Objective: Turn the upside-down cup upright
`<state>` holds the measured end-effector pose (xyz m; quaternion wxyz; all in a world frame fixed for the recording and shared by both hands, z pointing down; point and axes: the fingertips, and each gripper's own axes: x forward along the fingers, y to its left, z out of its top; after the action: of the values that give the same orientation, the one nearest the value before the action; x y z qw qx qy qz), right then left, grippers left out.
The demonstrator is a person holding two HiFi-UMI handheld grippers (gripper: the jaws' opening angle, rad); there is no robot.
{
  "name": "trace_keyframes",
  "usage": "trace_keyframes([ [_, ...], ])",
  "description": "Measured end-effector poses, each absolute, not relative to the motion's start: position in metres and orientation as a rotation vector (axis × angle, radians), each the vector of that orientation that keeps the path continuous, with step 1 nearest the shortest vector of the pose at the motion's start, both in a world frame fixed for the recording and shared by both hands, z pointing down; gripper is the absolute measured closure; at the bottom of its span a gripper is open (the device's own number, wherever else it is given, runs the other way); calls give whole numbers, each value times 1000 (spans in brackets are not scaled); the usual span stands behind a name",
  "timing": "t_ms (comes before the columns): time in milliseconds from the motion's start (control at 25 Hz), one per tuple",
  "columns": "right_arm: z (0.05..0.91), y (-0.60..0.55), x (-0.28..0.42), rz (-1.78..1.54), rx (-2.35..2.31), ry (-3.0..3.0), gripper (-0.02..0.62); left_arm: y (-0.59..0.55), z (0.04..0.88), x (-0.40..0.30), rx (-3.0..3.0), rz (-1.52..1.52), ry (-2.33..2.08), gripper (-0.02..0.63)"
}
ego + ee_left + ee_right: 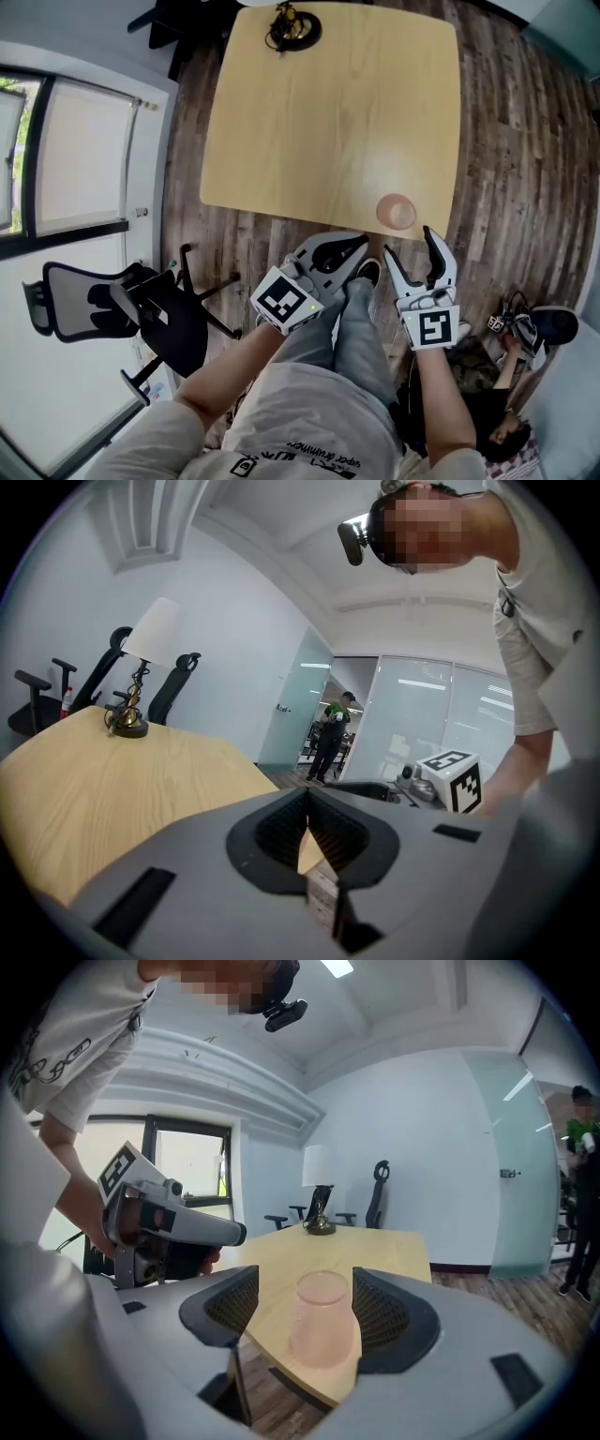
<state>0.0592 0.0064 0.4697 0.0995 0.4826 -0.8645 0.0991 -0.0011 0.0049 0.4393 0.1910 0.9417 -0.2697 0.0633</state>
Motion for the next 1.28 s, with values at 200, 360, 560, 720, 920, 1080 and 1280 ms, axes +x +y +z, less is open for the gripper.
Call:
trace_keyframes([
  [200,490,-7,56,274,1437,-2545,288,-1,455,6,2646,162,-726,597],
  [360,500,-17,55,243,1447,-2521,284,-7,466,8,2641,157,-719,597],
  [560,509,-29,55,236,1463,-2505,278,-12,474,7,2620,155,-719,597],
  [720,518,-36,54,257,1460,-2509,276,-14,481,8,2617,161,-710,597],
  [920,520,-42,50,245,1469,-2512,276,-17,487,8,2603,155,-709,597],
  [1080,525,-45,47,253,1461,-2508,276,-19,493,9,2604,162,-699,597],
  [1280,525,-49,45,258,1455,-2513,278,-22,496,8,2592,166,-702,597],
])
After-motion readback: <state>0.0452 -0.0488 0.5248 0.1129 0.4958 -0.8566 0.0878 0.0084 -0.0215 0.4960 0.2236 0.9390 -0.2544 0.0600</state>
